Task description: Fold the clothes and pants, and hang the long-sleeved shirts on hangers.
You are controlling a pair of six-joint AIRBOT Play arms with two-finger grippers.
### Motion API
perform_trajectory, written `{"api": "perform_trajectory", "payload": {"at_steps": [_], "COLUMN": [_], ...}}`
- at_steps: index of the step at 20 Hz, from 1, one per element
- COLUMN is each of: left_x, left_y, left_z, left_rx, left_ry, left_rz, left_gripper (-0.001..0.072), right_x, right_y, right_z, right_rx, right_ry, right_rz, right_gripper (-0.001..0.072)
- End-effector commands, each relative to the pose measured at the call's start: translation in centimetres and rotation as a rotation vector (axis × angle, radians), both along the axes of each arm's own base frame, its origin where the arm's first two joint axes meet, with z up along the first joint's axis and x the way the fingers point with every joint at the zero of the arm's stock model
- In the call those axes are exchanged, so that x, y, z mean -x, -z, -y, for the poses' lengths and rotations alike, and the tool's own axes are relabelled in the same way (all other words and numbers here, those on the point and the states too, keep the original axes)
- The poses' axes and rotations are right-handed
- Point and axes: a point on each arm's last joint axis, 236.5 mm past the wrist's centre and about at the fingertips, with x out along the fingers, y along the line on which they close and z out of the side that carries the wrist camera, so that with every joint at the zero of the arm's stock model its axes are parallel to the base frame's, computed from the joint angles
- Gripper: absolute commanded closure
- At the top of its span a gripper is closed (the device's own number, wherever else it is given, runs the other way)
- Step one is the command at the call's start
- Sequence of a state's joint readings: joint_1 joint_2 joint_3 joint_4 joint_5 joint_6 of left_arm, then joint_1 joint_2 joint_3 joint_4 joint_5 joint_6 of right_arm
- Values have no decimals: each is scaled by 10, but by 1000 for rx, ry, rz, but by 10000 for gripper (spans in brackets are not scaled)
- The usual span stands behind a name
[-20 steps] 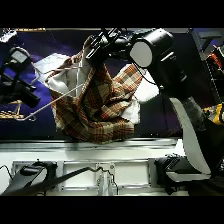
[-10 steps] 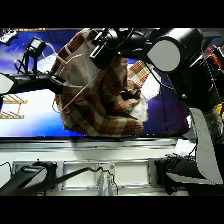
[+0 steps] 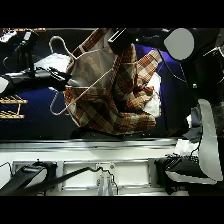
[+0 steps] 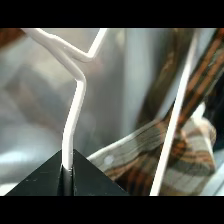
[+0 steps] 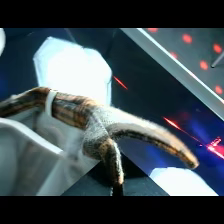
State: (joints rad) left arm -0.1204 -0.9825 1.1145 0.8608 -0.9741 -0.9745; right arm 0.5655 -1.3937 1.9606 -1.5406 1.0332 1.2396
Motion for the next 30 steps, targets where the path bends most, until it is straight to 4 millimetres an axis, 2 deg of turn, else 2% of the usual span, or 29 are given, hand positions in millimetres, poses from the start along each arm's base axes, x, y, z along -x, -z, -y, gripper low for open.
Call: {"api": "perform_trajectory", "payload": {"at_steps": [1, 5, 8, 9, 12, 14, 18, 20, 21, 23, 26, 30], "left_x": [8, 16, 22, 23, 19, 7, -40, -55, -60, -61, -54, -47], "left_y": [10, -14, -16, -17, -10, 0, 6, -9, -21, -42, -58, -100], "left_z": [-17, -23, -49, -53, -40, -27, -19, -15, -11, -7, -1, 29], "left_rx": [-41, 16, -36, -43, -44, -51, -12, 0, -3, -19, -92, -7], "left_ry": [-71, -149, -259, -273, -244, -229, -281, -278, -259, -211, -108, 19], "left_rz": [-71, -57, -65, -62, -72, -70, -38, 10, 65, 170, 290, 478], "left_gripper": [689, 689, 689, 689, 689, 689, 690, 689, 689, 689, 689, 690], "right_x": [-8, -6, -3, -1, 12, 28, 84, 102, 104, 98, 80, 75], "right_y": [-2, 12, 21, 22, 19, 18, 20, 15, 14, 13, 8, 12], "right_z": [10, 10, 11, 10, -5, -20, -55, -70, -72, -69, -56, -47], "right_rx": [-4, 22, 37, 37, 32, 36, 74, 80, 87, 90, 57, 48], "right_ry": [28, 26, 24, 19, -15, -57, -177, -222, -226, -205, -138, -102], "right_rz": [10, -36, -71, -79, -81, -85, -127, -107, -96, -83, -74, -106], "right_gripper": [675, 675, 675, 675, 675, 675, 675, 675, 675, 675, 675, 675]}}
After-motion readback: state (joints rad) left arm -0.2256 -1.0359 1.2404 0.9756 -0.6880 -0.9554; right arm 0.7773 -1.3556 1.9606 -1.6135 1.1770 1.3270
